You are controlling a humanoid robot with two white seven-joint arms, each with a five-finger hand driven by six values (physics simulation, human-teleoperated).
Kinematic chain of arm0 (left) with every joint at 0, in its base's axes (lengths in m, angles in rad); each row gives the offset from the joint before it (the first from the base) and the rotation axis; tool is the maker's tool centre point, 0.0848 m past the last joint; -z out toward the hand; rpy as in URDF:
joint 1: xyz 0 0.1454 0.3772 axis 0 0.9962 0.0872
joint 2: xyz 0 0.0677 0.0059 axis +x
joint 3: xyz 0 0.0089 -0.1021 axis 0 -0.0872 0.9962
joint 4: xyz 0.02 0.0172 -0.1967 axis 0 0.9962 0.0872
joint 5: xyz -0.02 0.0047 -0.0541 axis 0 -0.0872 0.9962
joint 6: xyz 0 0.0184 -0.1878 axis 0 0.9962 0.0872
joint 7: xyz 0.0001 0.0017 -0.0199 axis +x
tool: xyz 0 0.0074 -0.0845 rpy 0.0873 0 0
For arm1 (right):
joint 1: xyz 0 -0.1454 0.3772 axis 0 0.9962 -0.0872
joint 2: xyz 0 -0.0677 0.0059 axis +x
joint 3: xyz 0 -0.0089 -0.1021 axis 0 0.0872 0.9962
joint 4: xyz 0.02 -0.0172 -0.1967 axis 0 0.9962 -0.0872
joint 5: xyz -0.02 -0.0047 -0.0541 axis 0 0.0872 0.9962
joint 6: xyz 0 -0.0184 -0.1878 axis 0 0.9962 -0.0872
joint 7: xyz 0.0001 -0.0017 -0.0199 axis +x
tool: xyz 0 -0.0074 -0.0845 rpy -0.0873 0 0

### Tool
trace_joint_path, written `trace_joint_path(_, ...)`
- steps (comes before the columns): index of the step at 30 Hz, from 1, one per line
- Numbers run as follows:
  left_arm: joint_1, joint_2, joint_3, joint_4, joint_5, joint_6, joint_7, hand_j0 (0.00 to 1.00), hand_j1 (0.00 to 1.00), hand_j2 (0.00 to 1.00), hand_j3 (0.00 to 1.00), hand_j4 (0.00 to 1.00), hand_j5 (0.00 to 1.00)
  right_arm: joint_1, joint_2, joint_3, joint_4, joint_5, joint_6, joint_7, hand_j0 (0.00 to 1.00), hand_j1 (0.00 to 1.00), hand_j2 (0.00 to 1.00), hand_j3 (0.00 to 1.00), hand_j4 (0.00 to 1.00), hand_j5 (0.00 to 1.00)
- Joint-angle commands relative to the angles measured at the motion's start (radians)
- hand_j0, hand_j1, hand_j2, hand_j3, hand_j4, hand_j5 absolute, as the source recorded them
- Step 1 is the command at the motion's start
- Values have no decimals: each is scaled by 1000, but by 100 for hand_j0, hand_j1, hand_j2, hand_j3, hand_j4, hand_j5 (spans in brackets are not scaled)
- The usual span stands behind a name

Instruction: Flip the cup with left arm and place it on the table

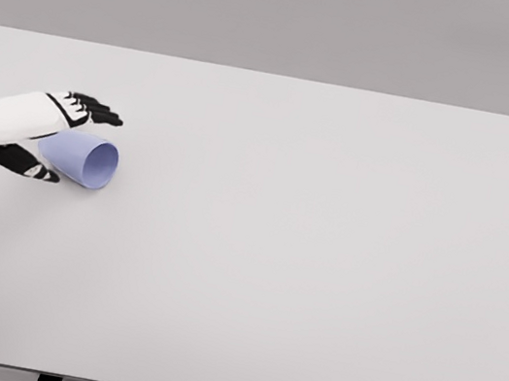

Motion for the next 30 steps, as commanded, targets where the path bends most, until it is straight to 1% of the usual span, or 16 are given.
trace_joint_path(1, 0, -6, -15, 10, 6, 1, 0, 100, 100, 100, 100, 100, 100, 0, 0, 0, 0, -1, 0, 0, 100, 100, 100, 100, 100, 100)
trace_joint_path(5, 0, -8, -16, 10, 6, 1, 0, 100, 100, 100, 100, 100, 100, 0, 0, 0, 0, -1, 0, 0, 100, 100, 100, 100, 100, 100)
trace_joint_path(7, -8, -14, -18, 22, 4, 1, 0, 100, 100, 100, 100, 100, 100, 0, 0, 0, 0, -1, 0, 0, 100, 100, 100, 100, 100, 100)
trace_joint_path(10, -57, -23, -73, 63, -4, 1, -1, 100, 100, 100, 100, 100, 100, 0, 0, 0, 0, -1, 0, 0, 100, 100, 100, 100, 100, 100)
trace_joint_path(11, -63, -31, -79, 79, -4, 1, -1, 100, 100, 100, 100, 100, 100, 0, 0, 0, 0, -1, 0, 0, 100, 100, 100, 100, 100, 100)
trace_joint_path(18, -63, -40, -87, 80, -10, 1, -1, 100, 100, 100, 100, 100, 100, 0, 0, 0, 0, -1, 0, 0, 100, 100, 100, 100, 100, 100)
trace_joint_path(21, -71, -49, -88, 97, -11, 1, -1, 100, 100, 100, 100, 100, 100, 0, 0, 0, 0, -1, 0, 0, 100, 100, 100, 100, 100, 100)
trace_joint_path(26, -72, -49, -94, 102, -10, 1, -1, 100, 100, 100, 100, 100, 100, 0, 0, 0, 0, -1, 0, 0, 100, 100, 100, 100, 100, 100)
trace_joint_path(28, -80, -63, -96, 126, -10, 1, -1, 100, 100, 100, 100, 100, 100, 0, 0, 0, 0, -1, 0, 0, 100, 100, 100, 100, 100, 100)
trace_joint_path(30, -86, -74, -96, 132, -10, 1, -1, 100, 100, 100, 100, 100, 100, 0, 0, 0, 0, -1, 0, 0, 100, 100, 100, 100, 100, 100)
